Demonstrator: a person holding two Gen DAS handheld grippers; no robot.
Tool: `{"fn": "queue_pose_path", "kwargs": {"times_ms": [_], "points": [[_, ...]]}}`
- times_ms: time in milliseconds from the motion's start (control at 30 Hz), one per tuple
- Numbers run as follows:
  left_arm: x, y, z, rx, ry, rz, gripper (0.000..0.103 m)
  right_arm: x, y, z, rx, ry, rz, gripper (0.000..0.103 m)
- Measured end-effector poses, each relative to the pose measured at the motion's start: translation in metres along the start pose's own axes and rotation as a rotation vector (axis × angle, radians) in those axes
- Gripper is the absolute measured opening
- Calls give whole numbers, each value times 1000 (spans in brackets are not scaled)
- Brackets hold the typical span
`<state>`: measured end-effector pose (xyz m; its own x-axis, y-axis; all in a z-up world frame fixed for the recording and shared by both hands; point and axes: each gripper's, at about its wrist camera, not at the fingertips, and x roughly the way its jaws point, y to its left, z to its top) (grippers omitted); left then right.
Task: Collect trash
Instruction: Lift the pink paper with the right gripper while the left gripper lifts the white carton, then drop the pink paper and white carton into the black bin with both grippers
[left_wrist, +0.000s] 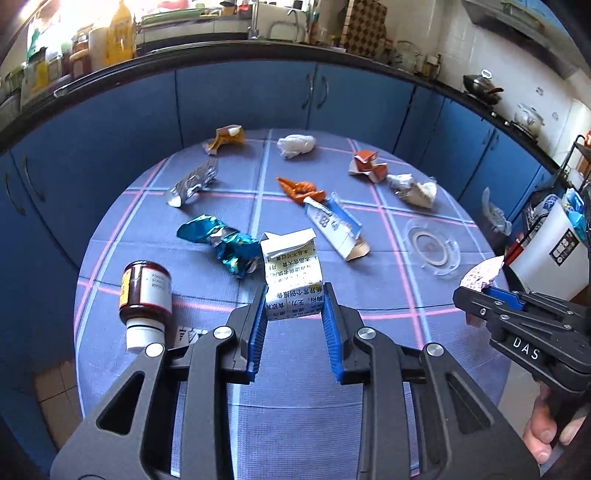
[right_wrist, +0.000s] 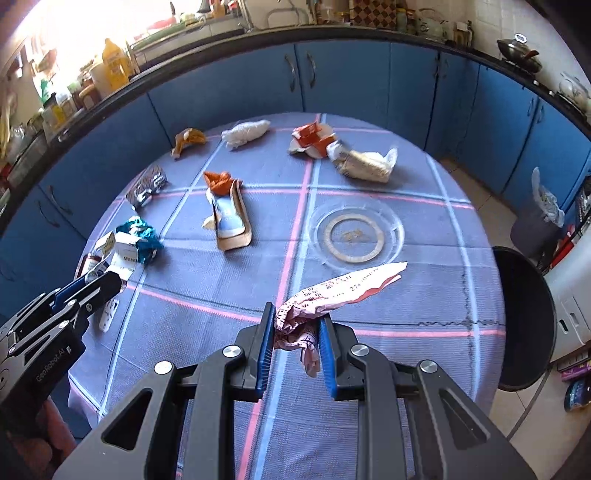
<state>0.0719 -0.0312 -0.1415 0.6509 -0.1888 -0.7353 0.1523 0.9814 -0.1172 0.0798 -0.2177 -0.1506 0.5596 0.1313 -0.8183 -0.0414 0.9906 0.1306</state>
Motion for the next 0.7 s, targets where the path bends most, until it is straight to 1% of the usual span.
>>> {"fn": "queue_pose_path", "kwargs": {"times_ms": [200, 300, 433, 500, 533, 700], "points": [[4, -30, 11, 66, -10, -57, 30, -9, -18, 4, 16, -28, -78, 22], [7, -55, 20, 118, -23, -91, 30, -13, -35, 6, 47, -38, -108, 22], [19, -93, 33, 180, -26, -140, 30, -20, -61, 9, 75, -65, -183, 22], [25, -110, 40, 206, -25, -162, 30, -23, -78, 12, 98, -72, -226, 22], [29, -123, 44, 224, -24, -179, 30, -24, -91, 14, 116, -77, -250, 25], [46, -173, 65, 279, -25, -238, 30, -28, -141, 24, 193, -95, -320, 25]]}}
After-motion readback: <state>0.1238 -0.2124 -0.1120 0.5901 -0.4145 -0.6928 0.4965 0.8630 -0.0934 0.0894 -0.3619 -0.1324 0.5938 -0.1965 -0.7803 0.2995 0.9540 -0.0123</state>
